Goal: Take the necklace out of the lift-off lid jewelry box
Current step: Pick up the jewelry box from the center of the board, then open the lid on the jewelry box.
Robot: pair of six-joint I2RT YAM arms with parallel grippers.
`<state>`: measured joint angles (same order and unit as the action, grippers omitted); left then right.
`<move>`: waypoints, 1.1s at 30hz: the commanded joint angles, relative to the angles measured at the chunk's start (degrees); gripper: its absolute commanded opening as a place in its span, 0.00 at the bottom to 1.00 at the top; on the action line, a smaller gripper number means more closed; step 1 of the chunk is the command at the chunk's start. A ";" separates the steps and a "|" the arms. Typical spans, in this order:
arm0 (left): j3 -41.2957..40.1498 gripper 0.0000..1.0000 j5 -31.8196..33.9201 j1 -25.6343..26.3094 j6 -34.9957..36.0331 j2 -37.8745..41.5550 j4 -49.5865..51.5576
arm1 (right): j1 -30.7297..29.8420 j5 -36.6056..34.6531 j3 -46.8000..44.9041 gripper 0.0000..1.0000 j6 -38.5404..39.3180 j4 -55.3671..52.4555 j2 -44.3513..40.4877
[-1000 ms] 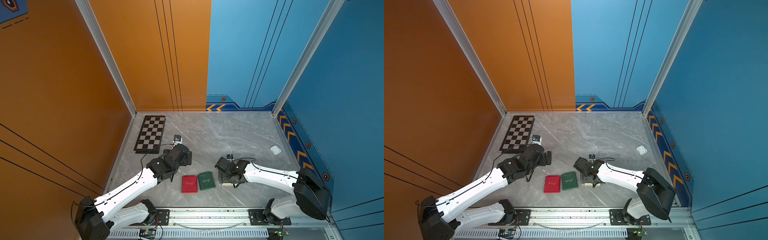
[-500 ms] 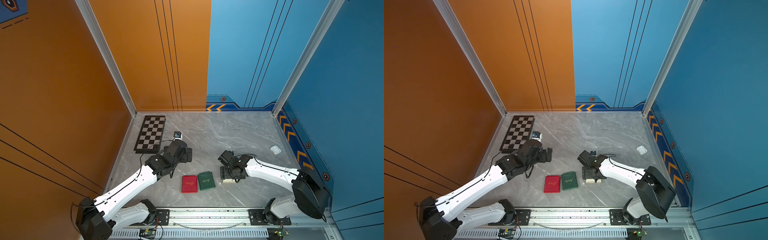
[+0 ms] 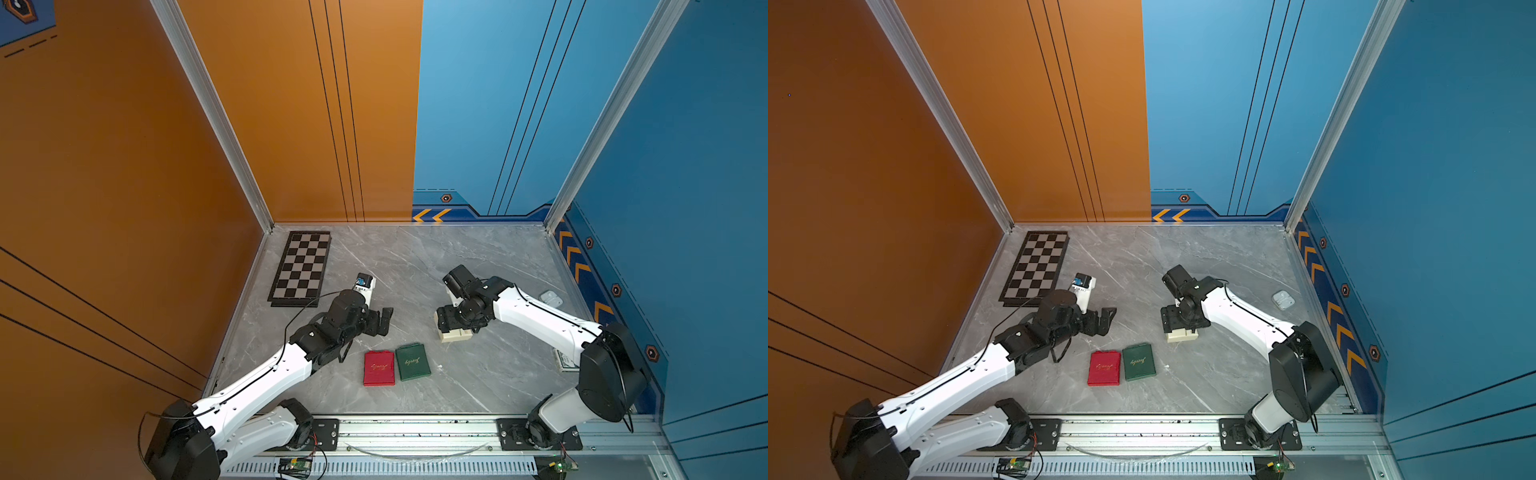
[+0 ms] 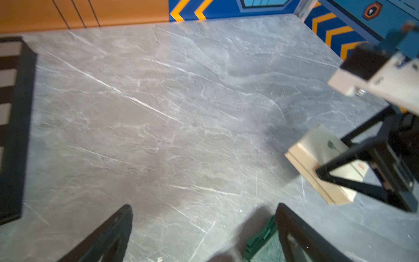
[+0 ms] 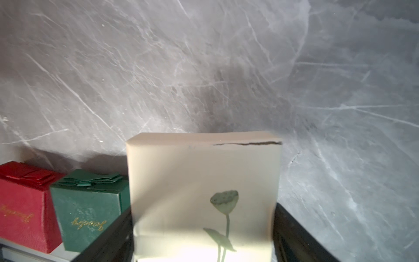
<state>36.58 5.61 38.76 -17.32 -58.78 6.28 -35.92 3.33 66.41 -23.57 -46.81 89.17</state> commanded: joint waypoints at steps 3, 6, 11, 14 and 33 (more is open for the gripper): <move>-6.00 0.98 -9.82 5.97 4.22 1.52 -12.00 | 0.57 3.42 5.30 0.76 7.19 -7.31 0.32; -6.34 0.97 -9.73 11.07 8.60 1.06 -12.48 | 0.61 5.12 7.27 0.76 8.47 -8.68 -0.59; -7.67 0.96 -9.19 16.66 13.81 -0.23 -16.24 | -0.20 6.35 10.23 0.76 9.39 -11.28 -1.96; -9.59 0.96 -10.80 17.84 15.27 -1.55 -21.89 | -0.89 6.18 11.75 0.76 9.67 -12.67 -2.70; -9.11 1.00 -9.28 18.59 19.41 -16.24 -41.03 | -3.80 7.74 13.13 0.75 9.22 -13.61 -4.33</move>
<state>26.06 -4.54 57.08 1.32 -73.71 -30.57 -39.51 10.44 78.28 -14.83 -58.54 85.69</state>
